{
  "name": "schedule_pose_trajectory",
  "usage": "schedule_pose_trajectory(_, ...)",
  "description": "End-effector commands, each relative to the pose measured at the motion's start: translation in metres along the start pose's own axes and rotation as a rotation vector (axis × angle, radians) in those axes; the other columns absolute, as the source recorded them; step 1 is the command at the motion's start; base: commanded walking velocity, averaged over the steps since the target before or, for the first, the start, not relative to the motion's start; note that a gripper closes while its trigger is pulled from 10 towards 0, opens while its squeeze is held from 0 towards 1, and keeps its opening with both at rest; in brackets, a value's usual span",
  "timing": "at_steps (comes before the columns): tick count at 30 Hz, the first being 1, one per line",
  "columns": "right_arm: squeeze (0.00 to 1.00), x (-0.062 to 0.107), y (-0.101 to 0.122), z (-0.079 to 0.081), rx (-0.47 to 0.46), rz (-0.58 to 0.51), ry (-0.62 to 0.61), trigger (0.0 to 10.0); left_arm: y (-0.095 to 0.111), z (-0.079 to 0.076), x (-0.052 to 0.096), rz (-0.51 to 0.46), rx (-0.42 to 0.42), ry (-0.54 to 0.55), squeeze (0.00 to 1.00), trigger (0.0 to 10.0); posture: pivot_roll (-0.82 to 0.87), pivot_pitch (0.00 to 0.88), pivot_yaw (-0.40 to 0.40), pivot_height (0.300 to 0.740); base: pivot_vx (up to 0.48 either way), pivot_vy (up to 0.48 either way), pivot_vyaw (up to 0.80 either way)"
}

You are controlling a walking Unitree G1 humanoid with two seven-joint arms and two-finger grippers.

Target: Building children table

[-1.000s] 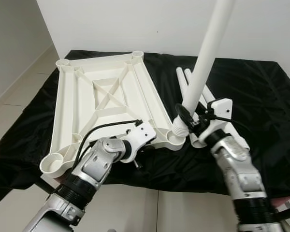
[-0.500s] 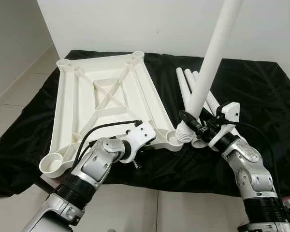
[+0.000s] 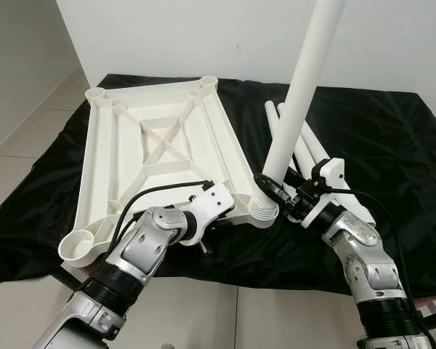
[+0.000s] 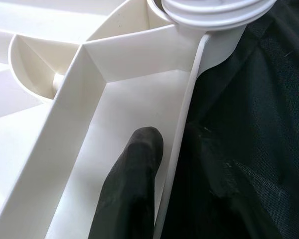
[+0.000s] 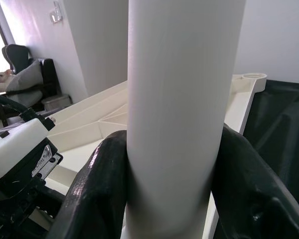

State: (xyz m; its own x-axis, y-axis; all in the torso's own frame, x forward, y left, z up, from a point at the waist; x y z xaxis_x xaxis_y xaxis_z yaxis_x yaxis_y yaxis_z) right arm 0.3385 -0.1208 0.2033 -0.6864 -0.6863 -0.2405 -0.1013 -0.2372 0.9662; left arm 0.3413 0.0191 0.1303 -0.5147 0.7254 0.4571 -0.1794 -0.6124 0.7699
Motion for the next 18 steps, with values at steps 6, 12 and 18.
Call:
schedule_pose_trajectory(6,0.00,0.006,-0.026,-0.004,-0.013,0.080,-0.027,10.0,0.013,0.000,0.003,-0.048,-0.027,-0.002,0.00,10.0,-0.11,0.121,0.036,0.740,0.000,0.000,0.00)
schedule_pose_trajectory(12,0.00,0.010,-0.037,-0.017,0.007,0.097,-0.101,10.0,0.013,-0.002,0.003,-0.048,-0.025,-0.005,0.00,10.0,-0.11,0.121,0.035,0.740,0.000,0.000,0.00)
schedule_pose_trajectory(18,0.00,0.010,-0.041,-0.017,0.019,0.111,-0.097,10.0,0.014,-0.003,0.003,-0.049,-0.026,-0.008,0.00,10.0,-0.10,0.113,0.033,0.740,0.000,0.000,0.00)
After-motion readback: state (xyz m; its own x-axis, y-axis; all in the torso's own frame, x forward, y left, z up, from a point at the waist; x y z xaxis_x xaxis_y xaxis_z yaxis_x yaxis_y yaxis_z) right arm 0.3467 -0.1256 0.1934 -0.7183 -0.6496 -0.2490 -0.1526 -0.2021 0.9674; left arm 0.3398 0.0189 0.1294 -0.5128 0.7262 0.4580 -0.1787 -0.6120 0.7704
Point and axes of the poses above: a point about 5 cm out from each wrist's last joint towards the gripper, its own x axis pointing back from the gripper into the wrist, its own y axis along the axis of the wrist's last joint, z = x × y, the point moved 5 cm from there along -x, pointing out of the wrist towards the gripper, and after that the axes turned 12 degrees about -x, right-handed, at the moved point
